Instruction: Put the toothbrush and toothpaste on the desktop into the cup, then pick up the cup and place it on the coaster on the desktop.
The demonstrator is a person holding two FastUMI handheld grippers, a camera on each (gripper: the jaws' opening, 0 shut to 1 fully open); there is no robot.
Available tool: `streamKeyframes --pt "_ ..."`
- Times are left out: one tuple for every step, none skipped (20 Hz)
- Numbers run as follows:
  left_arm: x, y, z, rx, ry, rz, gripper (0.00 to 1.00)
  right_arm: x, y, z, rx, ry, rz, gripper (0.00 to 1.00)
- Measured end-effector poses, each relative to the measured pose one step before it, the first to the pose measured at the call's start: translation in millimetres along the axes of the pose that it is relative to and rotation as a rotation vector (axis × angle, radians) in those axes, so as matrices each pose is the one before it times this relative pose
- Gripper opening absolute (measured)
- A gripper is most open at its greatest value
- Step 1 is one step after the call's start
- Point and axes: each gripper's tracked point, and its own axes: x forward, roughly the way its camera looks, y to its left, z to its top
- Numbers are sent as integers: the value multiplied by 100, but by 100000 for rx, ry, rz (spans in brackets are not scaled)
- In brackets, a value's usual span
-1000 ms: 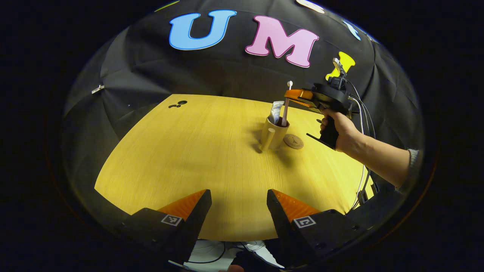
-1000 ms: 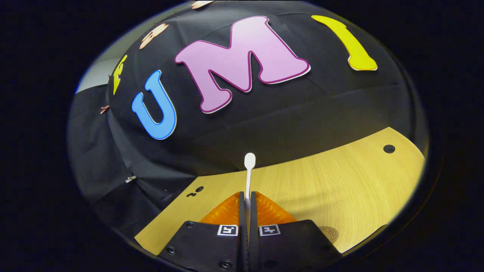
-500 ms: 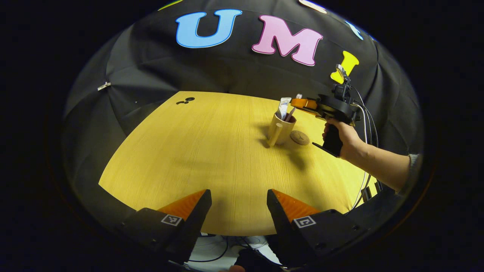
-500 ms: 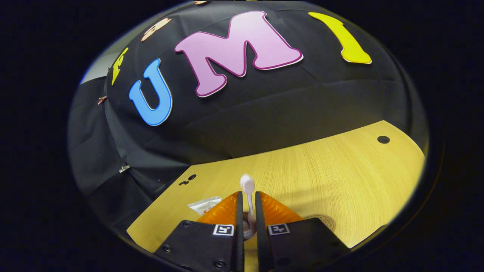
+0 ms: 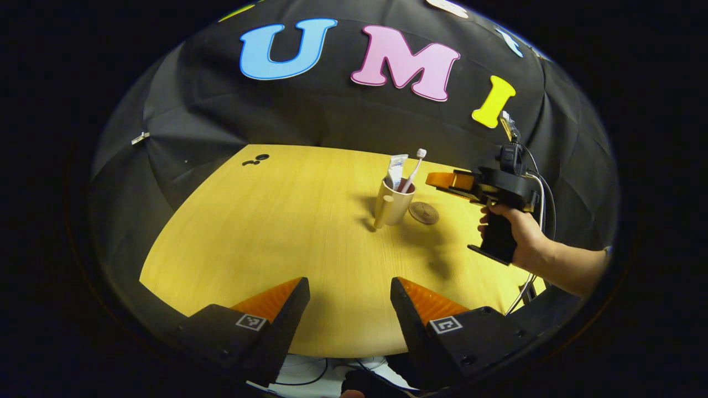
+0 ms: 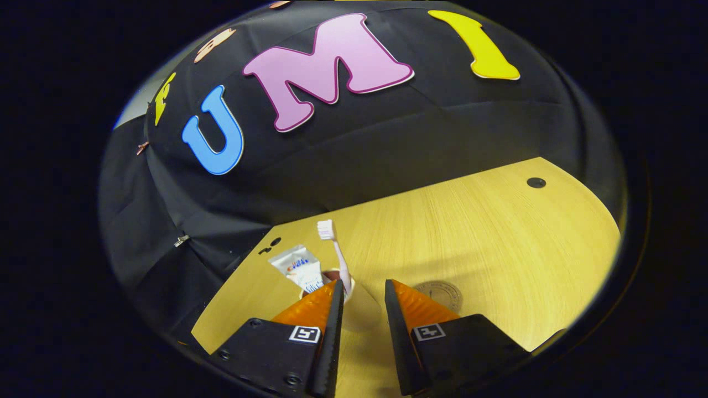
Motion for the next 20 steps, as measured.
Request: streamKeyframes --pt "588 -423 201 832 701 -810 91 -940 -652 -663 337 2075 -492 29" --pt "669 -519 435 1039 529 -1019 91 -949 -528 -830 -331 2303 415 51" --pt "804 -410 319 1173 843 -679 91 -1024 -748 -554 -941 1820 -373 56" --pt "804 -406 390 1348 942 -815 91 -974 -871 -567 -1152 2006 118 63" --pt "828 -235 277 1431 1227 -442 91 -923 -688 -296 -664 1468 786 63" --pt "899 -211 407 1781 1011 -256 91 -861 -654 -330 -596 1403 660 47" --pt "969 -196 580 2147 502 -274 91 -965 -589 -328 51 1789 1202 66" --pt "1096 -337 592 2356 794 -793 91 -883 -491 -305 -90 1344 709 75" --pt "1011 -300 390 2229 972 -983 91 -818 -590 -309 -648 1197 420 79" --pt "788 -399 386 1695 1255 -1250 91 -853 -502 -298 -871 1054 465 82" --pt "957 -440 234 1540 1558 -1466 91 -894 -408 -271 -578 754 625 83" --pt "1006 -286 484 1309 1185 -907 91 -785 -424 -217 -395 990 858 83" --pt "1084 -290 424 1075 1935 -1299 91 -718 -351 -210 -394 746 672 84" --pt "961 -218 404 1089 1504 -1043 92 -784 -337 -289 -981 719 240 92" --pt "819 -298 519 1256 1667 -1035 91 -689 -421 -166 -1040 437 309 94" --pt "720 -234 505 1759 1586 -266 92 -734 -366 -159 -695 363 213 95" --pt "893 169 227 2373 1948 334 92 -542 -428 -162 -253 439 197 95" --pt "844 253 308 2734 2154 767 91 -575 -362 -204 -38 480 236 95" --pt "803 191 37 2430 2584 408 91 -470 -406 -202 -247 501 272 95" --pt "848 130 138 1920 2991 549 91 -435 -304 -247 -484 219 258 95"
